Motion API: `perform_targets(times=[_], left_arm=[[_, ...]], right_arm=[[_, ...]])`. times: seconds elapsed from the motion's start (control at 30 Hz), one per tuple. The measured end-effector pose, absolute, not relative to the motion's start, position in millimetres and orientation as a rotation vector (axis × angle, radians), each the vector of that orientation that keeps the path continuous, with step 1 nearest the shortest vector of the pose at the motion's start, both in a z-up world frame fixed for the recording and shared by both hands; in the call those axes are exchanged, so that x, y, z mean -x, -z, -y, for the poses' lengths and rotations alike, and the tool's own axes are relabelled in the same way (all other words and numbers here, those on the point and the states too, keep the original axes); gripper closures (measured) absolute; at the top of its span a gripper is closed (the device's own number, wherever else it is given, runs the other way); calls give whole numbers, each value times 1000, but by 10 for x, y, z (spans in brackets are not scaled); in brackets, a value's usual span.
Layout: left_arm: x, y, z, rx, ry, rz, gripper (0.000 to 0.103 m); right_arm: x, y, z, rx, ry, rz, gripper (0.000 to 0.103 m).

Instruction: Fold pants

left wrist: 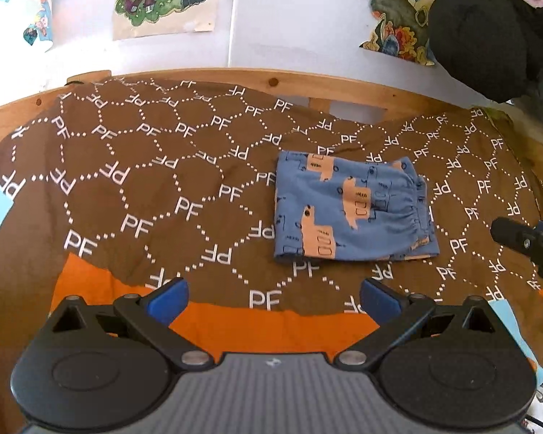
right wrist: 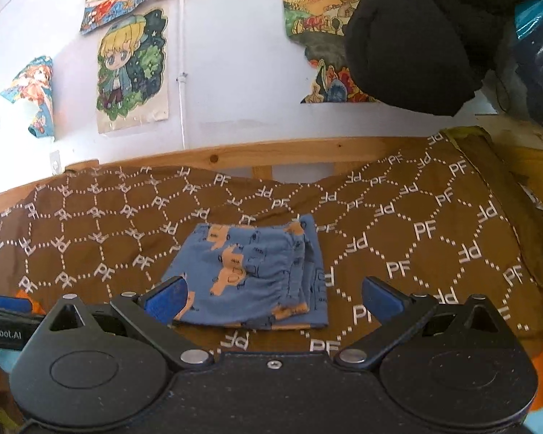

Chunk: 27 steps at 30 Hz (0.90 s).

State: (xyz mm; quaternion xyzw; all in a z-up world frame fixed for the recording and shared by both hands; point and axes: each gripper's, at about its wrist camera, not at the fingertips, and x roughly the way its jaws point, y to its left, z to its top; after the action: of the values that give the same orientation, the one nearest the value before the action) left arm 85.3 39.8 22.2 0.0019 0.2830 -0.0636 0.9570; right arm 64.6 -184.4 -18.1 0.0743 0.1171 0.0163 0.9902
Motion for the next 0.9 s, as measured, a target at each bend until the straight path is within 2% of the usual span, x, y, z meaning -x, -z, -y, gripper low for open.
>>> perform_targets(times=[0.33,0.9], left_arm=[[-841,-165,-402,4,120,-545,0],[-851,-168,-418,2,111,-535,0]], right_arm=[[-666,385,1834,-144,-1,-307,1],[-687,384,1766,-131,-19,-318,1]])
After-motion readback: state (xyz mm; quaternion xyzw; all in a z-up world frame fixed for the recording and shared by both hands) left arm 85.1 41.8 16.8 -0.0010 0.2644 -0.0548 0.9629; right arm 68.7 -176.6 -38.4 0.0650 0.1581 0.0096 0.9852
